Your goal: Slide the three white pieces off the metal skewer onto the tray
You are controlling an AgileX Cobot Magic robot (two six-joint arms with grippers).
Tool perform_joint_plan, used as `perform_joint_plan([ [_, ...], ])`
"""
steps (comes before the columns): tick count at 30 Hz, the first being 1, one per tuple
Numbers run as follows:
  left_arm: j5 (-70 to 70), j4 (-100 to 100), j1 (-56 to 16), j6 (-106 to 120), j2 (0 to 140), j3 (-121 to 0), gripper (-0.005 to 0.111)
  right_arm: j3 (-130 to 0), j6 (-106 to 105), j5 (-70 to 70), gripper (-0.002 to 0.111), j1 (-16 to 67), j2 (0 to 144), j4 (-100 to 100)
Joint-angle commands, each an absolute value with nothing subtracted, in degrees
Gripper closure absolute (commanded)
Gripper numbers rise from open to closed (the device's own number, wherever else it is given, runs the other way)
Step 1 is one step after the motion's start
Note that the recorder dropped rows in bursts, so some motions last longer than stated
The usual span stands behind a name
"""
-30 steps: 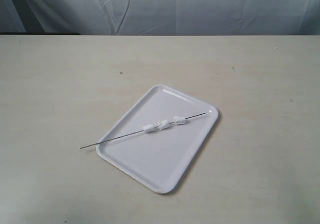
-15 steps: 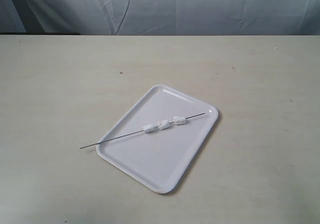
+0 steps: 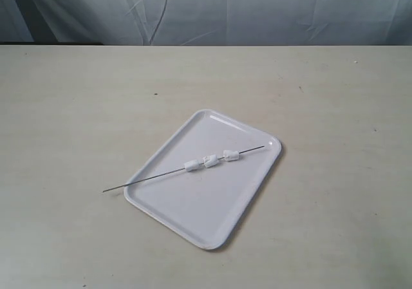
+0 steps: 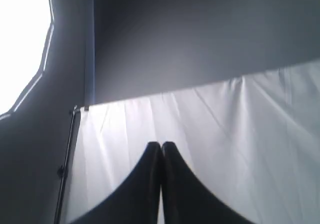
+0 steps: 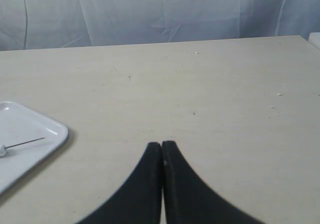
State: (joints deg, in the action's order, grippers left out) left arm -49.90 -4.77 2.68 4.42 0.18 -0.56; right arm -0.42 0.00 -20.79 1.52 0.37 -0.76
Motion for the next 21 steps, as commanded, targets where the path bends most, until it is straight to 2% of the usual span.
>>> perform_joint_plan([
  [1, -51.65, -8.16, 2.77, -5.84, 0.07, -9.09, 0.107, 0.0, 0.0, -20.45, 0.109, 1.21, 0.0, -0.71],
  [6, -26.66, -24.32, 2.77, -11.76, 0.8, -26.1, 0.107, 0.0, 0.0, -20.45, 0.109, 1.21, 0.0, -0.71],
  [11, -1.38, -34.84, 2.77, -27.14, 5.18, -36.13, 0.107, 0.0, 0.0, -20.45, 0.109, 1.21, 0.0, -0.71],
  [16, 24.07, -27.65, 2.77, -17.99, 11.59, -39.17, 0.107, 0.0, 0.0, -20.45, 0.109, 1.21, 0.0, -0.71],
  [21, 36.21, -9.27, 1.51, 1.48, 19.34, -39.17, 0.107, 0.0, 0.0, -20.45, 0.109, 1.21, 0.0, -0.71],
])
